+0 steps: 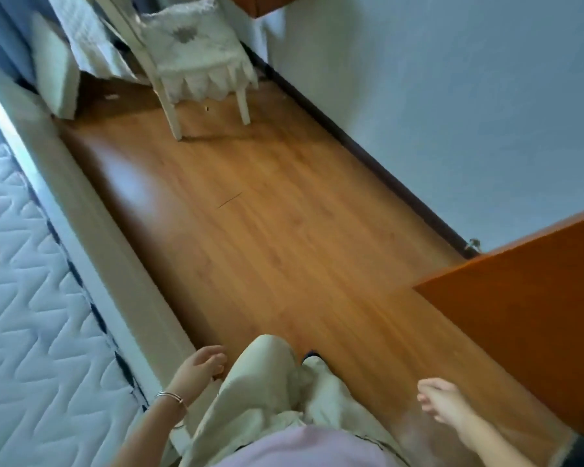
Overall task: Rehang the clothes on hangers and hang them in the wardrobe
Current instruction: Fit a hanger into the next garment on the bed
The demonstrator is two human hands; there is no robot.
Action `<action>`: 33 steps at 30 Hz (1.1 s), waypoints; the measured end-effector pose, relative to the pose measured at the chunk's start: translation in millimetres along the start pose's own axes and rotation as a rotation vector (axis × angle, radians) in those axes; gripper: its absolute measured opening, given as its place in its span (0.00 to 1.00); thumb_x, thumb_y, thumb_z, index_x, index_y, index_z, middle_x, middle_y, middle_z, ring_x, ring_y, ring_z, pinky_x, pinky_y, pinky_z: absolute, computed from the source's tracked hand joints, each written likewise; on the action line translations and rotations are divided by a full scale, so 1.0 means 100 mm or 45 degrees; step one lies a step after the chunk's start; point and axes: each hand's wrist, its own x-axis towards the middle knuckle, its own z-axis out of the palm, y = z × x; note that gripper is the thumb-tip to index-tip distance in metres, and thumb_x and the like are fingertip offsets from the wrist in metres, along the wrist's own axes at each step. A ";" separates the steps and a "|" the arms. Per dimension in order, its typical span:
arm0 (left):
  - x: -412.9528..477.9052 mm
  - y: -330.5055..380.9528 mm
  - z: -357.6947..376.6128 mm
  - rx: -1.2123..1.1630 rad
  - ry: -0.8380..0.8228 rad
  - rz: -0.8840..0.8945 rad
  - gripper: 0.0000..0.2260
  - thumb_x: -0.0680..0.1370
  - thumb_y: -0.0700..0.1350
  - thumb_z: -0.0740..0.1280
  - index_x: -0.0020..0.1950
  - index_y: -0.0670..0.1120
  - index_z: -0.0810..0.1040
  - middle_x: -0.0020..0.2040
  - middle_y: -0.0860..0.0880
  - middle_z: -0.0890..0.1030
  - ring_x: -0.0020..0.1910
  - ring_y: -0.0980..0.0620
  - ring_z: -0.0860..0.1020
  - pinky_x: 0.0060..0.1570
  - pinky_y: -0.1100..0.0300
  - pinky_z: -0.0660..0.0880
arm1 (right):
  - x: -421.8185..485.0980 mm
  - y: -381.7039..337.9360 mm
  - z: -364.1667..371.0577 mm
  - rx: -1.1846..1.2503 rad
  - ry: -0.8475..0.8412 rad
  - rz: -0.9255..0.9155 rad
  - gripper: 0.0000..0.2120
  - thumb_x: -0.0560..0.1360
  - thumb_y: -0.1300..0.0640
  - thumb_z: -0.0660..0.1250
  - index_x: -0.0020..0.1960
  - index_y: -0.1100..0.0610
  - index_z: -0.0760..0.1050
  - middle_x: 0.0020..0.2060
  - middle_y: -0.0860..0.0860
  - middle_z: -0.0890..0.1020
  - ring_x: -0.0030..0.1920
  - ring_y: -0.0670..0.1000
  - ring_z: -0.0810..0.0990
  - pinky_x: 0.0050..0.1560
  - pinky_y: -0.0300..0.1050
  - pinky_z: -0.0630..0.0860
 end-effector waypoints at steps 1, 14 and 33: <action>0.03 0.03 -0.08 -0.089 0.055 -0.014 0.08 0.79 0.41 0.60 0.57 0.46 0.74 0.52 0.47 0.78 0.50 0.50 0.76 0.42 0.63 0.70 | 0.06 -0.25 0.00 -0.057 -0.016 -0.030 0.07 0.78 0.62 0.60 0.53 0.63 0.74 0.39 0.56 0.77 0.34 0.53 0.72 0.32 0.39 0.62; 1.05 0.02 -1.28 -0.539 0.347 -0.634 0.02 0.74 0.36 0.66 0.44 0.42 0.77 0.64 0.40 0.74 0.60 0.46 0.72 0.57 0.62 0.66 | 0.48 -3.89 1.36 -0.695 -0.348 -0.484 0.12 0.78 0.62 0.60 0.58 0.66 0.74 0.35 0.52 0.77 0.31 0.47 0.73 0.19 0.27 0.65; 2.60 2.29 -2.91 -0.838 0.557 -0.776 0.13 0.75 0.36 0.61 0.32 0.44 0.77 0.34 0.47 0.76 0.38 0.50 0.72 0.33 0.65 0.66 | 0.70 -8.36 2.65 -0.878 -0.424 -0.612 0.07 0.78 0.62 0.60 0.42 0.60 0.74 0.34 0.56 0.77 0.33 0.53 0.73 0.32 0.41 0.66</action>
